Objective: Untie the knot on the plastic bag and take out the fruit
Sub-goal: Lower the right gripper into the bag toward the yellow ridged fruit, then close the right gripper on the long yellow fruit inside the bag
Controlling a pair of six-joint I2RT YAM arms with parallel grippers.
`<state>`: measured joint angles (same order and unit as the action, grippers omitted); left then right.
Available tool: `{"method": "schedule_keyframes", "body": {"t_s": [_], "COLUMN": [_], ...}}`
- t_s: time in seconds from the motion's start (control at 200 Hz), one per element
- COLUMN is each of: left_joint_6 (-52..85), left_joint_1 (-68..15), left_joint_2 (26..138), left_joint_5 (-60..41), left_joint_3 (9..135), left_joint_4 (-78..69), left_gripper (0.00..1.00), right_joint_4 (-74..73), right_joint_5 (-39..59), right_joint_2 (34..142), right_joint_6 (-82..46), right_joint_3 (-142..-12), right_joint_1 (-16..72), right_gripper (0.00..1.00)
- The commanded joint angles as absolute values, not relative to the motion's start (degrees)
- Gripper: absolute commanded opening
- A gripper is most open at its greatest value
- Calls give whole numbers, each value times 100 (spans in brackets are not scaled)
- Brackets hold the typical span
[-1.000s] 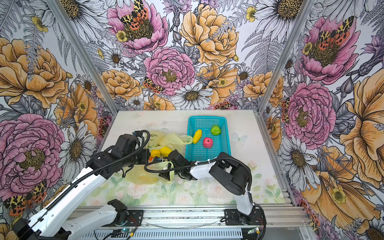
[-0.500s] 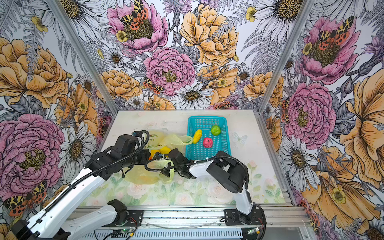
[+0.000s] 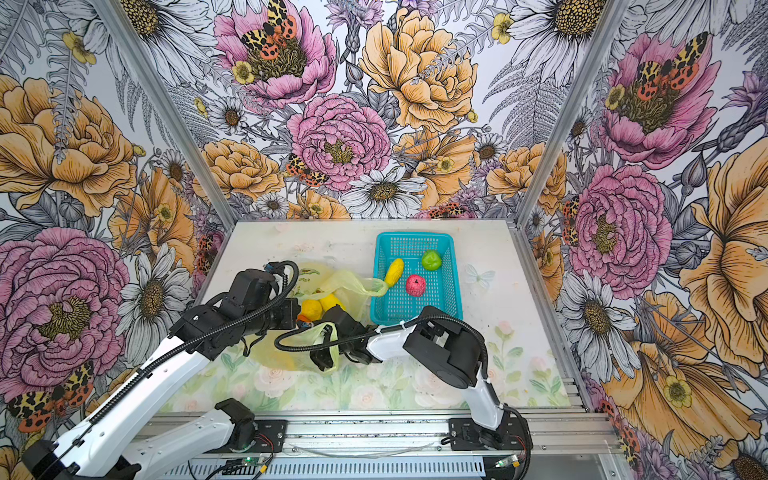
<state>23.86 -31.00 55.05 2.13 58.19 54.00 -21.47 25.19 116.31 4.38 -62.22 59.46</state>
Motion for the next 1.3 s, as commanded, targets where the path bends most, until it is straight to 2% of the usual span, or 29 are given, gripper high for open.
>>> {"method": "schedule_keyframes", "body": {"t_s": [0.0, 0.42, 0.62, 0.751, 0.891, 0.986, 1.201, 1.291], "left_joint_6": [2444, 2445, 2448, 2452, 2435, 2413, 2395, 2404], "left_joint_1": [-3146, -3171, -3225, -3234, -3226, -3234, -3285, -3313], "left_joint_2": [5397, 5379, 5353, 5344, 5289, 5255, 5315, 5284], "left_joint_5": [294, 268, 286, 269, 179, 106, 42, 78], "left_joint_3": [5905, 5906, 5904, 5904, 5932, 5941, 5949, 5946], "left_joint_4": [5404, 5399, 5396, 5396, 5385, 5381, 5370, 5377], "left_gripper": [0, 0, 0, 0, 0, 0, 0, 0], "right_joint_4": [-2241, -2671, -2591, -3114, -4893, -5573, -4907, -4670], "right_joint_5": [2612, 1284, 362, 493, 738, 409, 160, 202], "right_joint_2": [11638, 12361, 12906, 12915, 12978, 13215, 13666, 13769], "right_joint_6": [317, -90, -246, -408, -852, -1252, -1465, -1483], "right_joint_3": [-6393, -6939, -7406, -7241, -6732, -6796, -7538, -7717], "right_joint_1": [5988, 6380, 6402, 6409, 6443, 6455, 6441, 6450], "right_gripper": [83, 86, 82, 81, 89, 93, 91, 87]}}
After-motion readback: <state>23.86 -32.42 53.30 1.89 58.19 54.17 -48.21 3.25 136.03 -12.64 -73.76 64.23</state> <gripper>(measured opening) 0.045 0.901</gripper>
